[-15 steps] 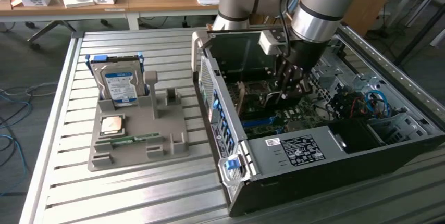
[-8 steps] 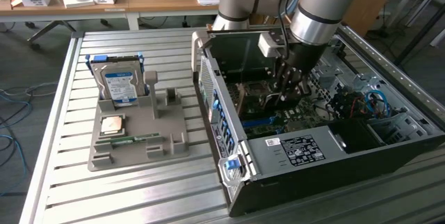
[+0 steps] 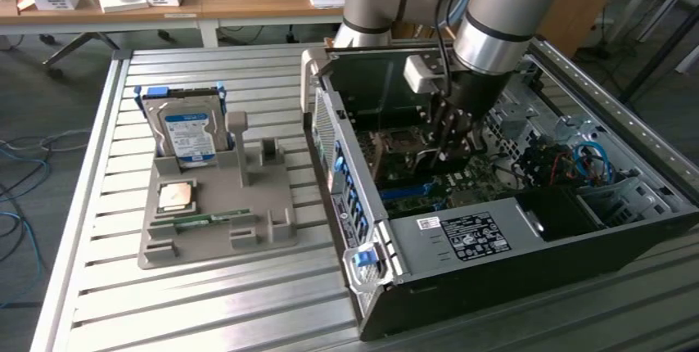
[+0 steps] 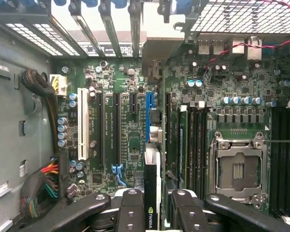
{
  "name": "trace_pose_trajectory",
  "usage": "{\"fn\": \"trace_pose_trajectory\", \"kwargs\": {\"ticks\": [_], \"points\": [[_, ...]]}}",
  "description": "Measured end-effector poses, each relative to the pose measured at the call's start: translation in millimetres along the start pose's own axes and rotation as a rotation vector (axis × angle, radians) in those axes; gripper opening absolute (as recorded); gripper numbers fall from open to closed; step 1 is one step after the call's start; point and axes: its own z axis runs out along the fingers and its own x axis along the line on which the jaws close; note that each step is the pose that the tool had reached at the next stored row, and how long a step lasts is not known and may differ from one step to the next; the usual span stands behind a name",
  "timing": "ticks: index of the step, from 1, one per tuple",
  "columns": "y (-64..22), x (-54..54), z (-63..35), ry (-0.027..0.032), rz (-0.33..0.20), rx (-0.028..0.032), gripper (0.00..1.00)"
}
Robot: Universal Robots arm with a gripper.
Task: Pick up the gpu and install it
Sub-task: 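Insert the gpu into the slot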
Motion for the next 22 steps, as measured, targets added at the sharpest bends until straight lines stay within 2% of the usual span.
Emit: {"fn": "trace_pose_trajectory", "kwargs": {"ticks": [9, 22], "points": [[6.1, 0.1, 0.9, -0.0003, 0.0, 0.0005, 0.27], [6.7, 5.5, 1.6, -0.0002, 0.0, 0.0005, 0.27]]}}
